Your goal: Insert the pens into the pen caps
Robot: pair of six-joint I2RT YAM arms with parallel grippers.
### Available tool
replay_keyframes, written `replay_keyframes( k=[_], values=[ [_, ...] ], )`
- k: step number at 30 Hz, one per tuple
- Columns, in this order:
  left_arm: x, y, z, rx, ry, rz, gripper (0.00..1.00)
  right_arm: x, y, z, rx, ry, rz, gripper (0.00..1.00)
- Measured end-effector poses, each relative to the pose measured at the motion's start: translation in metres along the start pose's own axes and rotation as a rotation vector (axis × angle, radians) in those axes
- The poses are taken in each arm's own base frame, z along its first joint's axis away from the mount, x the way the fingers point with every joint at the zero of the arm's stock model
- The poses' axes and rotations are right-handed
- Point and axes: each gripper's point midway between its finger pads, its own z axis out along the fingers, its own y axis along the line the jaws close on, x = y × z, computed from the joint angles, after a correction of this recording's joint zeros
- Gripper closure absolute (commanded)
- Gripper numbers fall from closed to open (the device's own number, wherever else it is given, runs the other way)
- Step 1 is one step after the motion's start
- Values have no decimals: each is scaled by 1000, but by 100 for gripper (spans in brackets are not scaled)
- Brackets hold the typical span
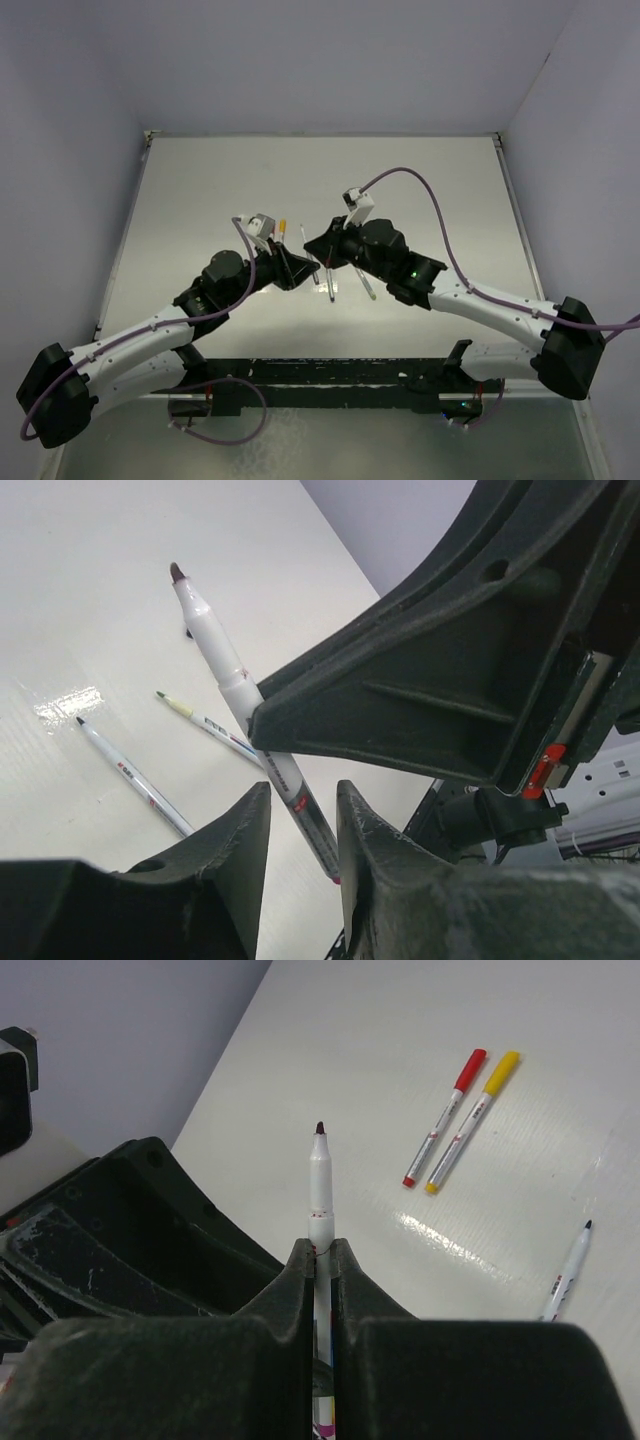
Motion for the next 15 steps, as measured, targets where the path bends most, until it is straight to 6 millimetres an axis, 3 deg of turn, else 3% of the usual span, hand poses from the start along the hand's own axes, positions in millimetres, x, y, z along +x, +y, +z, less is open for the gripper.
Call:
replay_keyframes(
  k=[6,9,13,15],
  values=[
    [-6,5,2,-28,-30,-11,100,-2,3,-2,-16,-10,13,100],
    [-5,8,3,-42,-33,-21,100,-3,1,-4,-13,-15,14,98],
    [-3,9,3,-50,-26,-27,100,-1,-1,-4,-6,-9,9,66],
    [-1,12,2,-62,-18,-28,100,0,-1,-5,2,2,3,57]
  ],
)
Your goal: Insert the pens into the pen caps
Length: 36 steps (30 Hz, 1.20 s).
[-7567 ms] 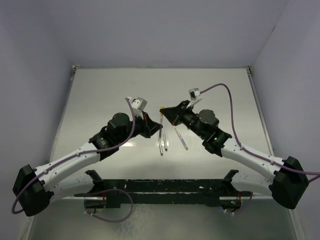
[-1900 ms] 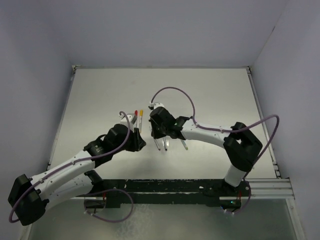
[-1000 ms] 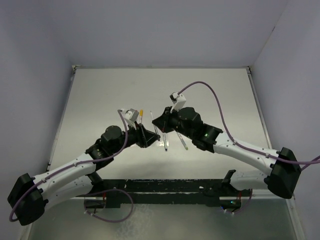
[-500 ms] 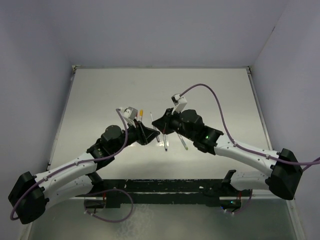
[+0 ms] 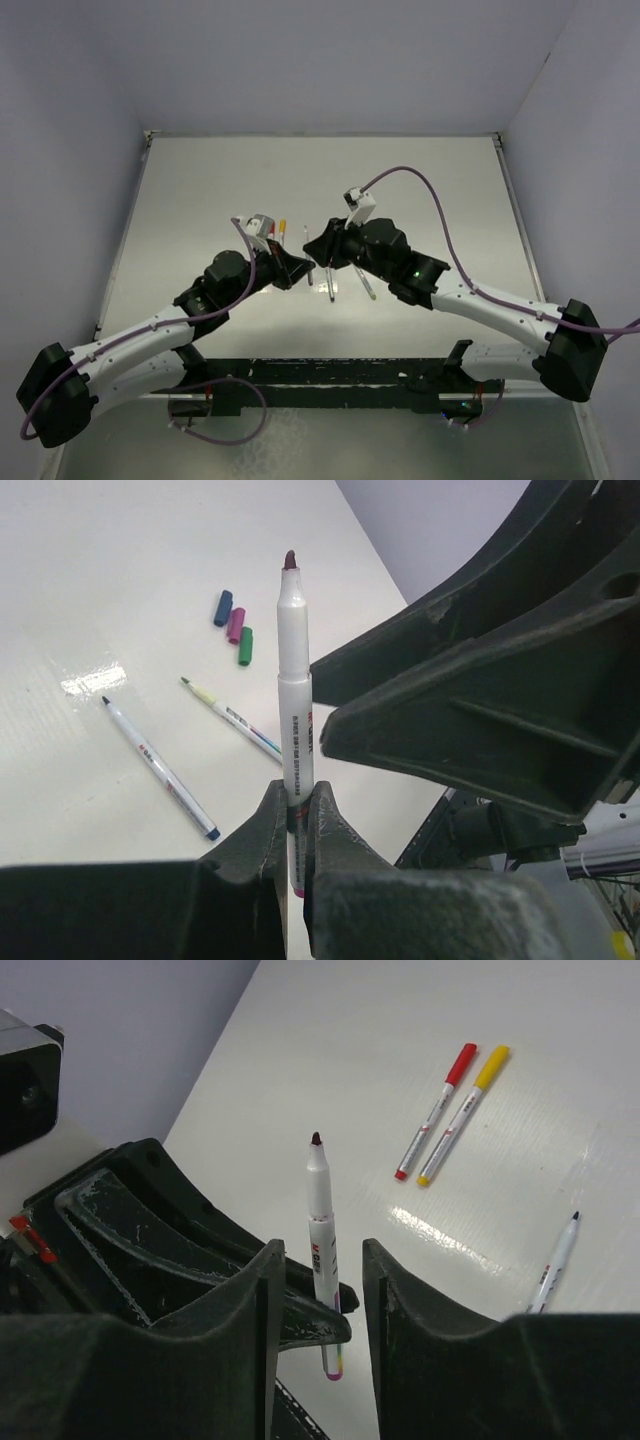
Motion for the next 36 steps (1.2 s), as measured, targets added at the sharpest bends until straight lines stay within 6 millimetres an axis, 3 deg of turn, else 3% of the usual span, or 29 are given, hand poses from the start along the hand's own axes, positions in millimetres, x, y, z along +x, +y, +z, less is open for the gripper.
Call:
replay_keyframes(
  k=[5,10,14,17,20,22,29,36],
  values=[
    [5,12,-8,-64,20,-1,100,-11,-7,-8,76,-4,-18,55],
    [19,31,-15,-150,75,17,100,-25,-37,-35,274,-53,43,50],
    [34,46,-15,-216,161,50,100,-30,-85,-52,518,-36,127,53],
    [43,53,-13,-237,210,72,100,-34,-138,-60,669,-39,199,55],
    [52,58,-12,-248,250,87,100,-19,-192,-74,811,-9,253,57],
    [57,61,-12,-252,272,93,100,-7,-211,-79,871,37,266,59],
    [64,59,-7,-239,322,115,100,14,-241,-60,944,173,227,64],
    [67,54,-7,-215,339,126,100,1,-255,-35,952,197,203,65]
  ],
)
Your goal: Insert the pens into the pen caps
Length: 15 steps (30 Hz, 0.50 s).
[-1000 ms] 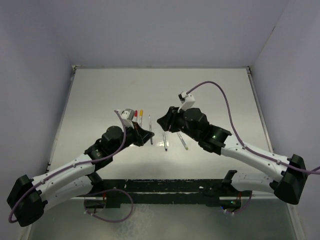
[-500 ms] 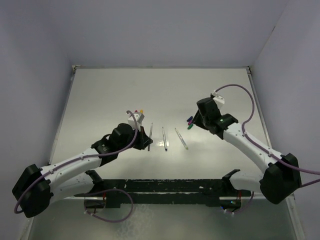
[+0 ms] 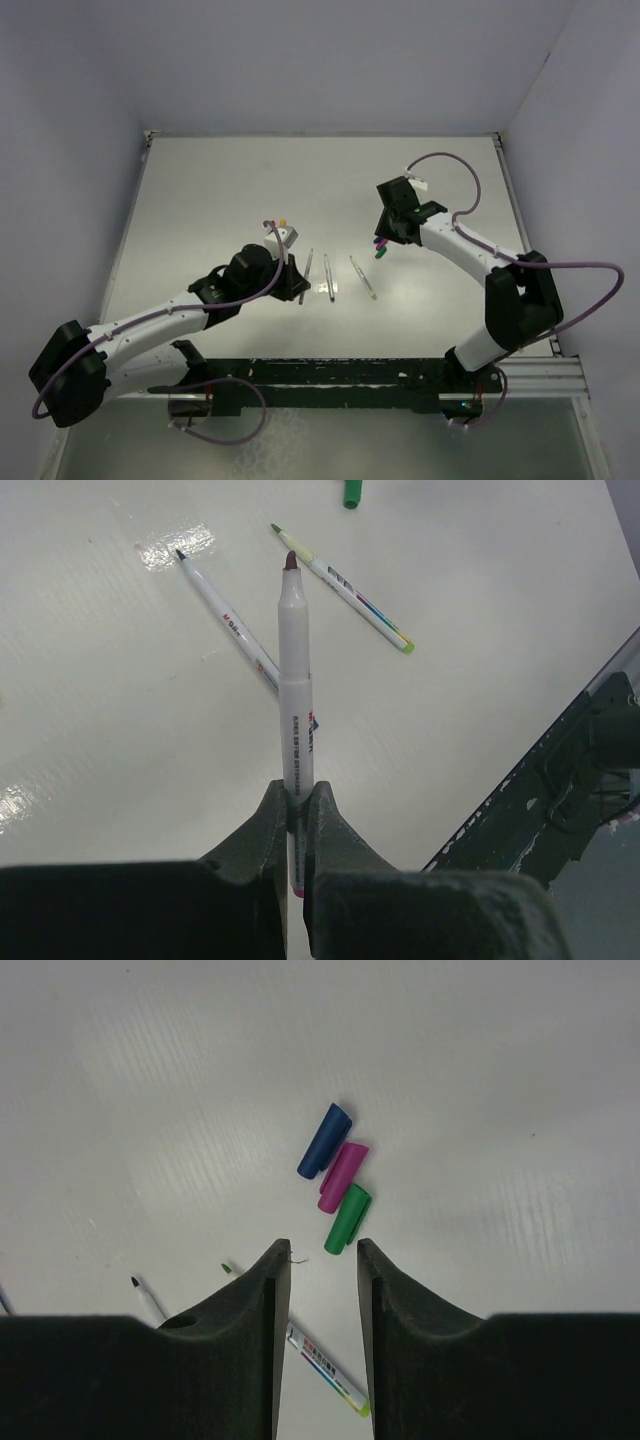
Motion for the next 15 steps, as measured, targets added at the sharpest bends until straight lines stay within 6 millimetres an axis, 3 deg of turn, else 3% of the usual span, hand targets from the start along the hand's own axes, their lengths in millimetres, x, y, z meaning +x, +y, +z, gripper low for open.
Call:
replay_keyframes(
  k=[8,15],
  values=[
    [3,-3,-1,11,10,8,100,8,-2,28,46,55,-32,67],
    [4,-3,-2,9,13,8,100,17,-8,41,76,86,-49,68]
  ],
)
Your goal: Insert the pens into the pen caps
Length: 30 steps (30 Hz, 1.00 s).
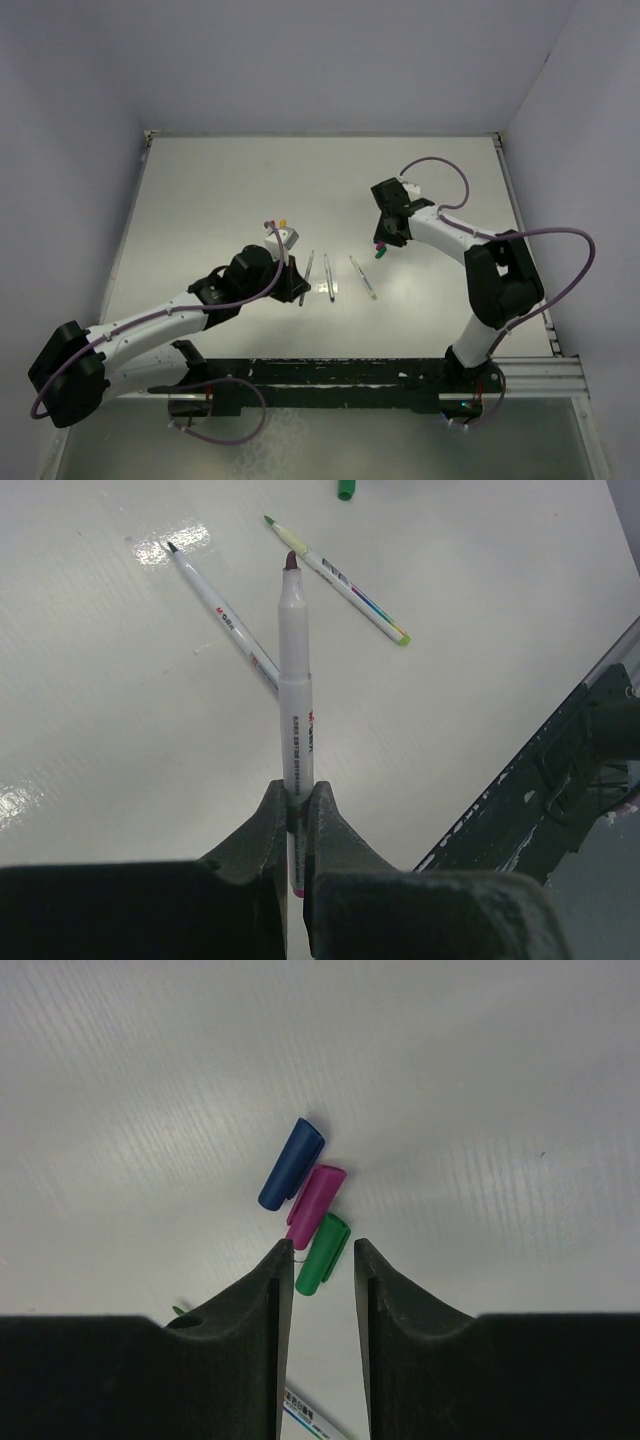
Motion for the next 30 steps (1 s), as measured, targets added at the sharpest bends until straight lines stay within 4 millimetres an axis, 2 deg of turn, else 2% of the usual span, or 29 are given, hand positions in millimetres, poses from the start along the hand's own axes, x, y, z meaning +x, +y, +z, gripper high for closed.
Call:
replay_keyframes(
  k=[15,30],
  values=[
    [1,-1,0,4,2,3,100,3,-2,21,8,41,-2,69],
    [1,-2,0,3,2,3,100,5,2,27,-1,56,-8,70]
  ],
)
